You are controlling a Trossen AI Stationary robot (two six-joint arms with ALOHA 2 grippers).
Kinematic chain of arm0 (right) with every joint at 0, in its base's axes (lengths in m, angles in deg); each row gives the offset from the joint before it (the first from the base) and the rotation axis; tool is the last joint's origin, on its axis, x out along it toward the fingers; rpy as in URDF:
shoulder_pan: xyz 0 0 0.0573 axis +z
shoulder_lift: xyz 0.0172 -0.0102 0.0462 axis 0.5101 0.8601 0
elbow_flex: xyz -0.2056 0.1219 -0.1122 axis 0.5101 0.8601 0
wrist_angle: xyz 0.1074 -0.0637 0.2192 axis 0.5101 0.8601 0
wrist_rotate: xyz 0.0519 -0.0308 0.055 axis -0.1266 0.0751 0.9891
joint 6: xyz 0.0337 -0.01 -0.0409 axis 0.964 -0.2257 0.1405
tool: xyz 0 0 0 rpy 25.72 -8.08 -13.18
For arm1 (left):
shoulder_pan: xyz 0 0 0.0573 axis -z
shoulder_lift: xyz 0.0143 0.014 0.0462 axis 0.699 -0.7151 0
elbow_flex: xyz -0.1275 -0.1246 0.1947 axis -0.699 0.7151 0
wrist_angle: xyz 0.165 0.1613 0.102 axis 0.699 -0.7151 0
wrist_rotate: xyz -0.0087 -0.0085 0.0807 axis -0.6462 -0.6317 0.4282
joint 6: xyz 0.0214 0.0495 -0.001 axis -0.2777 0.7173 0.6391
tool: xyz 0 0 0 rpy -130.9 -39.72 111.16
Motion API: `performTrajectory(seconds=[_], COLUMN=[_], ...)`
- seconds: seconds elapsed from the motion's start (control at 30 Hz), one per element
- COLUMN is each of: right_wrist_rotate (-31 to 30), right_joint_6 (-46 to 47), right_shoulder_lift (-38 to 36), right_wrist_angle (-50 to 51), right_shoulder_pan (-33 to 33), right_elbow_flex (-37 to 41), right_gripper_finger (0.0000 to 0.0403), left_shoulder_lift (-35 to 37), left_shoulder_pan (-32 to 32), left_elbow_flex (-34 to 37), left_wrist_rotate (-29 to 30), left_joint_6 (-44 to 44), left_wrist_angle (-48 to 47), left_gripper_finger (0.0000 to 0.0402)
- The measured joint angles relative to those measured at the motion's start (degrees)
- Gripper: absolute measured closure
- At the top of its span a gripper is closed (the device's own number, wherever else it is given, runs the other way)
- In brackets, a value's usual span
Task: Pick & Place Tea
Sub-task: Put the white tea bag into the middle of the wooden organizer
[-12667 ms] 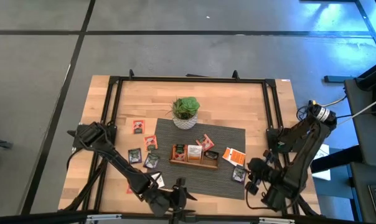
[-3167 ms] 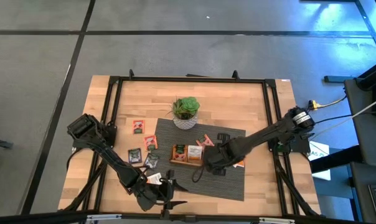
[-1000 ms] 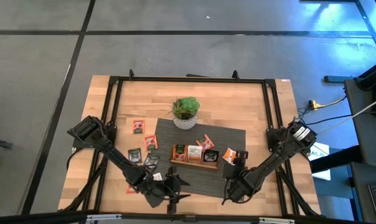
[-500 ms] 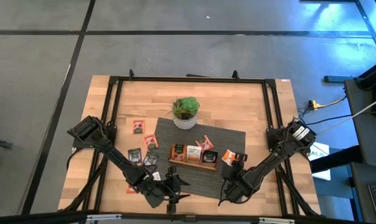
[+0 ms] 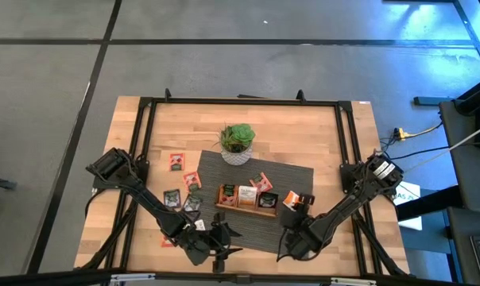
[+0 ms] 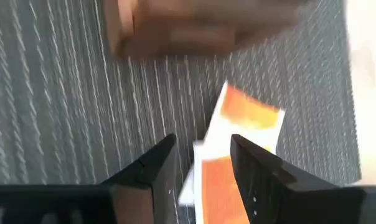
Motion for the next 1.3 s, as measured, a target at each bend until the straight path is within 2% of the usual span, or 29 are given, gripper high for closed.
performTrajectory(seconds=[0.17,0.5,1.0,1.3], right_wrist_rotate=[-1.5,-6.3,-8.2,-7.7], right_joint_6=[0.3,0.9,0.7,0.9], right_shoulder_lift=[0.0,0.0,0.0,0.0], right_wrist_angle=[-0.3,-1.6,-3.9,-6.2], right_shoulder_pan=[0.8,2.7,3.0,3.0], right_elbow_flex=[-2.2,-0.2,7.0,7.5], right_gripper_finger=[0.0249,0.0249,0.0249,0.0249], left_shoulder_lift=[-0.4,-2.1,-2.1,-2.1], left_shoulder_pan=[0.5,0.5,0.5,0.5], left_elbow_flex=[0.0,0.1,0.1,0.0], left_wrist_rotate=[0.1,0.0,0.0,0.0], left_joint_6=[-1.3,-1.0,0.9,0.9], left_wrist_angle=[0.3,-0.4,-0.1,-0.1], left_gripper_finger=[0.021,0.0211,0.0211,0.0211])
